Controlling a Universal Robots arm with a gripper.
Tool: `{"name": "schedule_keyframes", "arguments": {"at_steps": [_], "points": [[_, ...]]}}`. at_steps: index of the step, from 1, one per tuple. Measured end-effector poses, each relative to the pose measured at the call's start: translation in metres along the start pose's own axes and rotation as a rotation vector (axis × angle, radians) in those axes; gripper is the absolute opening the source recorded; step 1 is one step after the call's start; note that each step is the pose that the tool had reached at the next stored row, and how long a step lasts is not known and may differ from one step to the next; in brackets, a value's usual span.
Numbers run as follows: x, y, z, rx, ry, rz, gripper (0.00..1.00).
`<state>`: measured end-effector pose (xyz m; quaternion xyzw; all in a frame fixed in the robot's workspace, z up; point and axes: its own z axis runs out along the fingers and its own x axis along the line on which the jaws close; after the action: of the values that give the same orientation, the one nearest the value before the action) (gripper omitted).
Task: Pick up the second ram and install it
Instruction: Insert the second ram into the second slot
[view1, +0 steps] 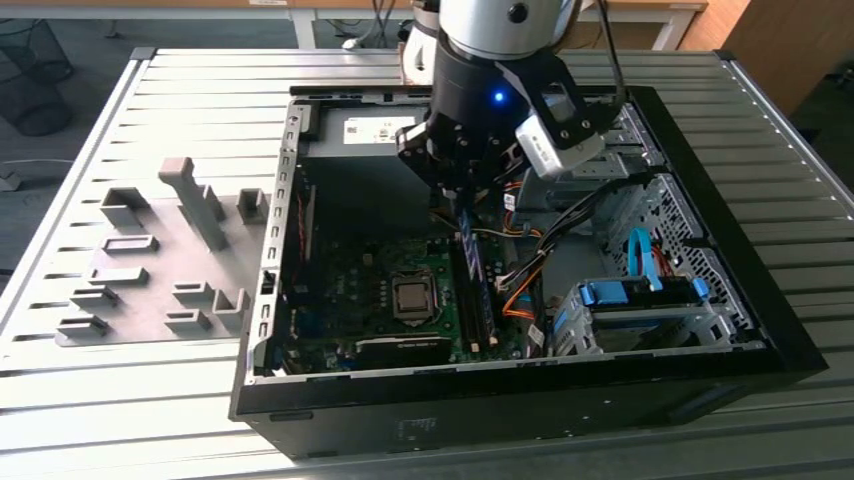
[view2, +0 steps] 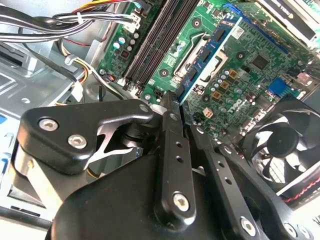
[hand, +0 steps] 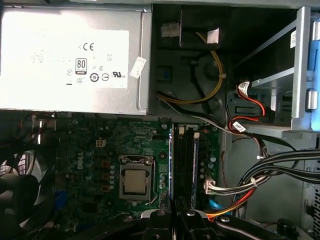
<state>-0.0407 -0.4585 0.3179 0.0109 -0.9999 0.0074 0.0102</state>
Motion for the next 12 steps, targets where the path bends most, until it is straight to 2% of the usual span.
{"name": "schedule_keyframes", "arguments": {"at_steps": [5, 12], "points": [[-0.0001, 0.0001, 0.0051, 0.0, -0.0002, 0.0, 0.14], [-0.0001, 0.0001, 0.0058, 0.0, -0.0002, 0.0, 0.14]]}}
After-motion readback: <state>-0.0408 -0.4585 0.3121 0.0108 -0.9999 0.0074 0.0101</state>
